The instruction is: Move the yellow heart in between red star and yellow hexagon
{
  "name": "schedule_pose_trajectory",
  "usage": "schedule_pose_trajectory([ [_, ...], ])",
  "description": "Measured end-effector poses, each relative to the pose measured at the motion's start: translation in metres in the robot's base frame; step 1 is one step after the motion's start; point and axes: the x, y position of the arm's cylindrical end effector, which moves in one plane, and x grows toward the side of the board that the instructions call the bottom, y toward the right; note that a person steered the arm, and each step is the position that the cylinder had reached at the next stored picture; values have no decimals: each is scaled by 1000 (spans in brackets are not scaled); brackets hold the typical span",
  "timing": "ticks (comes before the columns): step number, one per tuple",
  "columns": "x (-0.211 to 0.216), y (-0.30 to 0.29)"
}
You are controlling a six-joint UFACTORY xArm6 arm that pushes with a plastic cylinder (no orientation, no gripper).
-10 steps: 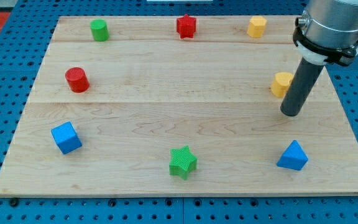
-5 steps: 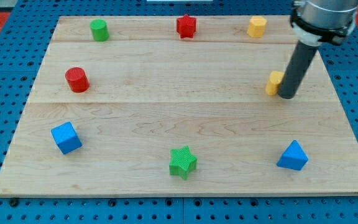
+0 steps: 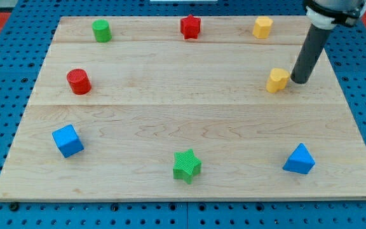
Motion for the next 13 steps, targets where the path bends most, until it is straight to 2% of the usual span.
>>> schedule_pose_trajectory([
  [1, 0, -7],
  [2, 27, 12],
  [3, 53, -25],
  [4, 30, -93],
  [5, 8, -115],
  [6, 8, -115],
  [8, 61, -35],
  [9, 20, -43],
  [10, 3, -79],
  [12, -20, -40],
  [13, -53, -70],
])
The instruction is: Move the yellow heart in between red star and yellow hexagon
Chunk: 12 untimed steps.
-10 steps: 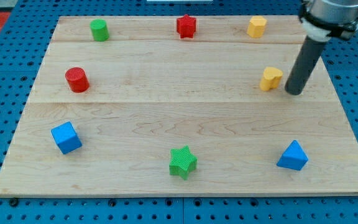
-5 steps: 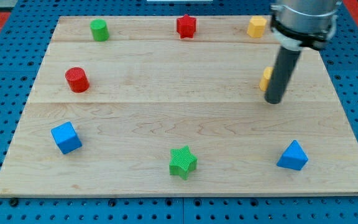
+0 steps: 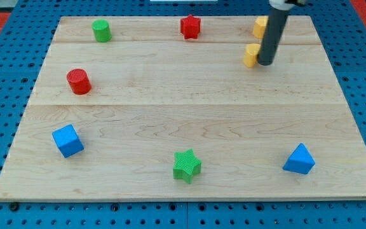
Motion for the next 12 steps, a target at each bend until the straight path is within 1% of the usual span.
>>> schedule_pose_trajectory([
  [1, -10, -10],
  [3, -10, 2],
  [4, 8, 15],
  [5, 2, -17],
  [6, -5, -34],
  [8, -44, -38],
  [12, -78, -40],
])
